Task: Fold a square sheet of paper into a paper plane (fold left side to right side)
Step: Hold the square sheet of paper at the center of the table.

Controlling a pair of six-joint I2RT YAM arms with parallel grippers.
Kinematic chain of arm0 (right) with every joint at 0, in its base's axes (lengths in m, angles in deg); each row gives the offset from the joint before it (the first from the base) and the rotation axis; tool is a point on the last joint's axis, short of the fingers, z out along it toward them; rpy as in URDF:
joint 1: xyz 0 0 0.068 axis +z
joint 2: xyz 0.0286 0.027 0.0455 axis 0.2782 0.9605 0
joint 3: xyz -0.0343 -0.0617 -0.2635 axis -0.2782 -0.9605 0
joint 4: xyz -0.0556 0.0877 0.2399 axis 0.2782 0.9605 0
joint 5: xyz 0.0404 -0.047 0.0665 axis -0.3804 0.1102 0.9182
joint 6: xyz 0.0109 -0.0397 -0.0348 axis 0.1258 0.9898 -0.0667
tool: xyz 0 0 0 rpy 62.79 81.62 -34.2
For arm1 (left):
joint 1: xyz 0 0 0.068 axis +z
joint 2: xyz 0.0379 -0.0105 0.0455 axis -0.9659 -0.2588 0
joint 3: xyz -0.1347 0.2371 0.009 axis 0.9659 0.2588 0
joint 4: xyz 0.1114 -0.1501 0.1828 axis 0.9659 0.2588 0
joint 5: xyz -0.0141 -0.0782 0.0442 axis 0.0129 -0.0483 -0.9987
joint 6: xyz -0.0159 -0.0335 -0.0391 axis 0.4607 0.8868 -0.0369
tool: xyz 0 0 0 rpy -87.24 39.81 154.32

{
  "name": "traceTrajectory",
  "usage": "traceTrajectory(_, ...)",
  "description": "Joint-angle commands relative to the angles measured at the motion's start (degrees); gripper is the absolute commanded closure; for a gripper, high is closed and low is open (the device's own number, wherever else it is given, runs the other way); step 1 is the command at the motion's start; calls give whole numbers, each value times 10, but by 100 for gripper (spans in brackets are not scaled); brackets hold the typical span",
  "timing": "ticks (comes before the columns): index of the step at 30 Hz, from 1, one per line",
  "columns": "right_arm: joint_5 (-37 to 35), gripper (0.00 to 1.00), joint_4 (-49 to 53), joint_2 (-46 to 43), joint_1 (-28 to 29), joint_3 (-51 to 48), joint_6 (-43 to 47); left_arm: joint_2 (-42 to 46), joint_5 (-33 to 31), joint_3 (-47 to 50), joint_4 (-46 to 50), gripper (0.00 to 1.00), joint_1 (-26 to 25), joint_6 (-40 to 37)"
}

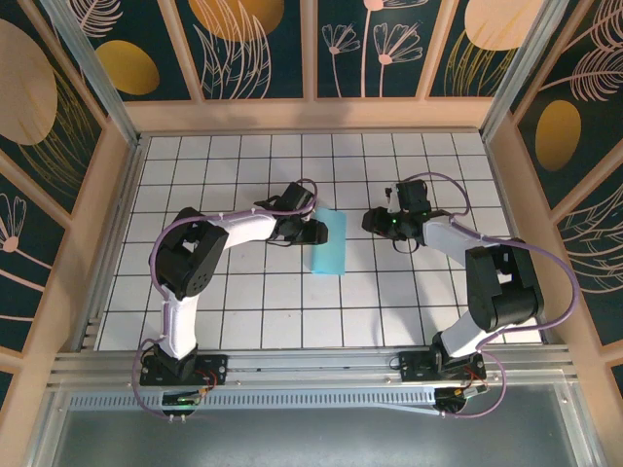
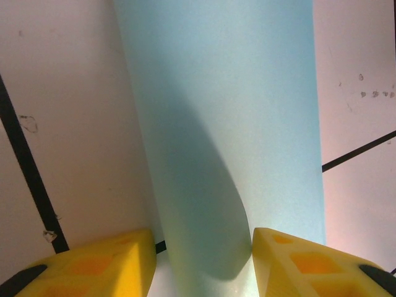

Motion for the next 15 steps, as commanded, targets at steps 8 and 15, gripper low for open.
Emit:
traceTrajectory(8, 13, 55, -9, -13, -4, -10, 5, -68, -1, 0, 30, 51, -21, -21)
traceTrajectory(15, 16, 54, -14, -13, -3, -11, 1, -74, -3, -7, 38, 51, -24, -25)
